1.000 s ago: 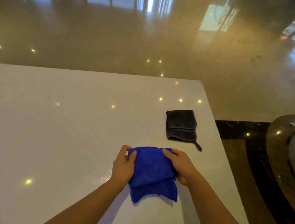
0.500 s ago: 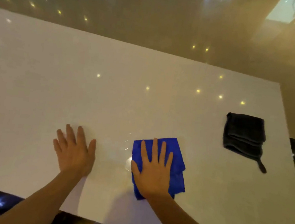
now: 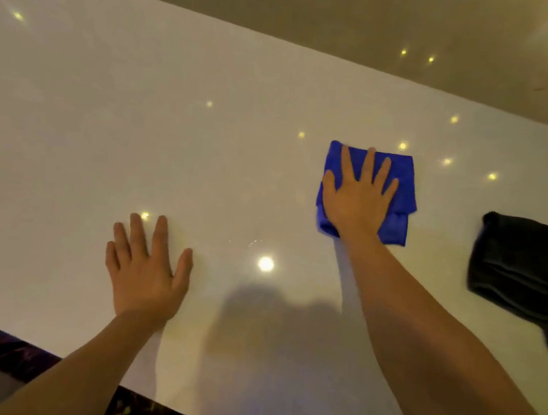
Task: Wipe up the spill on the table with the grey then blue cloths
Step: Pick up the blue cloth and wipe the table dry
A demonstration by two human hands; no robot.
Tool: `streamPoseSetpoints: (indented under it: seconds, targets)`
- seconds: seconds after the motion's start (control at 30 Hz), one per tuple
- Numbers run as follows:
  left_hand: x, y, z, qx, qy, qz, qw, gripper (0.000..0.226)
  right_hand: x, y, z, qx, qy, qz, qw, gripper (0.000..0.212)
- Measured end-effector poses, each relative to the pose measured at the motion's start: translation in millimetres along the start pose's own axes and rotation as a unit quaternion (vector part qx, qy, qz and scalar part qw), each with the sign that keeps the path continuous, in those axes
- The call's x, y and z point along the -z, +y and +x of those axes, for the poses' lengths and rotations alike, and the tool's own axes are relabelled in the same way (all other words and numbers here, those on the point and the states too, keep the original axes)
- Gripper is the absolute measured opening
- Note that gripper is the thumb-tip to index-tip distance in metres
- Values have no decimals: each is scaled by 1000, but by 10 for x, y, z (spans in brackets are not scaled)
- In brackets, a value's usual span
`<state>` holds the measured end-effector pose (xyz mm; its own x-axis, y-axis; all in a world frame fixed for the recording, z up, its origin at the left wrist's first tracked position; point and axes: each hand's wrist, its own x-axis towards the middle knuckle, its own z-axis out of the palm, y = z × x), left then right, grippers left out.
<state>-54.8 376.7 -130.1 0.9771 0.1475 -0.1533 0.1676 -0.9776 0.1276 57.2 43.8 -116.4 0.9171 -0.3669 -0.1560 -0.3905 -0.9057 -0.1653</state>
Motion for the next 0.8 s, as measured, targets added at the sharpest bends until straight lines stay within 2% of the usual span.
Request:
streamPoseSetpoints:
  seconds: [0.03, 0.07, 0.13, 0.2, 0.27, 0.37, 0.4, 0.43, 0.47, 0.53, 0.57, 0.6, 0.67, 0.7, 0.77, 0.8]
  targets:
    - [-7, -11, 11, 0, -2, -1, 1000, 76, -49, -142, -142, 4, 6, 5, 1000, 63]
    - [-11, -11, 4, 1, -5, -1, 1000, 76, -127, -265, -388, 48, 11, 4, 999, 62]
    - [-4, -10, -2, -6, -12, -2, 1000, 76, -388, -413, -1191, 223, 8, 12, 975, 60]
    - [24, -9, 4, -6, -16, -10, 1000, 75, -554, -371, -2037, 420, -47, -2, 906, 60]
    - [56, 2, 4, -1, -17, -18, 1000, 75, -605, -183, -2358, 557, -103, -46, 823, 63]
    - [63, 21, -10, 0, -22, -24, 999, 75, -508, -66, -1952, 688, -141, -46, 711, 64]
    - [64, 7, -6, -4, -22, -24, 999, 76, -462, -97, -1715, 699, -141, -43, 700, 63]
    - [64, 1, 4, -8, -21, -24, 999, 76, -404, -131, -1453, 680, -131, -42, 721, 61]
    - [65, 6, 9, -11, -21, -23, 999, 77, -330, -157, -1156, 627, -110, -39, 770, 61]
    - [80, 20, -4, -5, -23, -16, 1000, 77, -202, -226, -503, 442, -47, -30, 895, 62]
    - [82, 29, -21, -4, -21, -12, 1000, 77, -136, -262, -207, 331, -19, -32, 943, 63]
    - [81, 36, -31, -5, -18, -9, 1000, 77, -76, -309, 28, 218, -6, -26, 976, 64]
    - [66, 34, -9, -1, -8, -13, 1000, 77, -57, -438, 320, 49, 3, 1, 999, 65]
    - [62, 25, 6, 3, -6, -16, 1000, 77, -80, -514, 364, 8, 6, 7, 1000, 65]
    - [51, 20, 10, 1, -5, -18, 1000, 77, -112, -678, 238, 6, 9, 4, 1000, 64]
    - [54, 16, 6, -3, -5, -18, 1000, 76, -145, -746, 78, 39, 8, 3, 999, 64]
